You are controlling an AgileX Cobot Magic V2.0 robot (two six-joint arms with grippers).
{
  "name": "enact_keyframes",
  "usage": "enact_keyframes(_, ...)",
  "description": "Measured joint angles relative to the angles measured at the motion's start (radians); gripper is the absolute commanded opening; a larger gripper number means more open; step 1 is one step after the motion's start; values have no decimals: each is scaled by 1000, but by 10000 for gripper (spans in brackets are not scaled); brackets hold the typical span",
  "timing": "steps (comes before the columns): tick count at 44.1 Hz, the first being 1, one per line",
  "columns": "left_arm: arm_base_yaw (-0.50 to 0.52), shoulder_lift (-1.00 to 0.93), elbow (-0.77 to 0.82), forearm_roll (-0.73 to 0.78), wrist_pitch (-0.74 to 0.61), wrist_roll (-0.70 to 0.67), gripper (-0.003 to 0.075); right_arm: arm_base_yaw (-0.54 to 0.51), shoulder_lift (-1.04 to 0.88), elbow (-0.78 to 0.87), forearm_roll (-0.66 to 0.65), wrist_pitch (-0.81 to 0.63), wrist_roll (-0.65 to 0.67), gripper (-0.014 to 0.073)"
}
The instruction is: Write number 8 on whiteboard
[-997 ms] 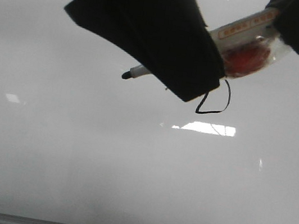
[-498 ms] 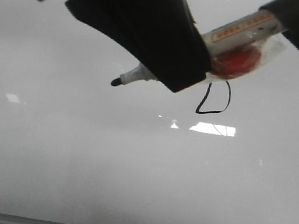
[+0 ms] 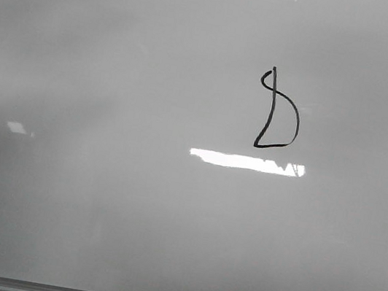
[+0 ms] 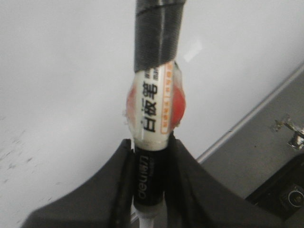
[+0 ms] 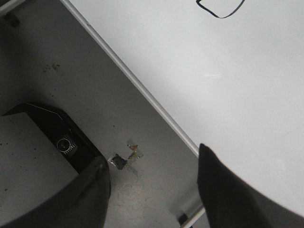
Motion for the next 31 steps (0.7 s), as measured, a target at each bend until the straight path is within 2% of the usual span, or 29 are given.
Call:
enact_keyframes(9, 242, 7, 55, 6, -102, -107, 62, 0, 0, 0, 0, 0, 0, 435)
enact_keyframes(16, 370, 64, 79, -40, -198, -144, 62, 0, 0, 0, 0, 0, 2, 435)
enact_keyframes(21, 406, 126, 81, -61, -235, -149, 62, 0, 0, 0, 0, 0, 2, 435)
enact_keyframes(31, 415, 269, 81, -73, -290, -150, 66, 0, 0, 0, 0, 0, 5, 435)
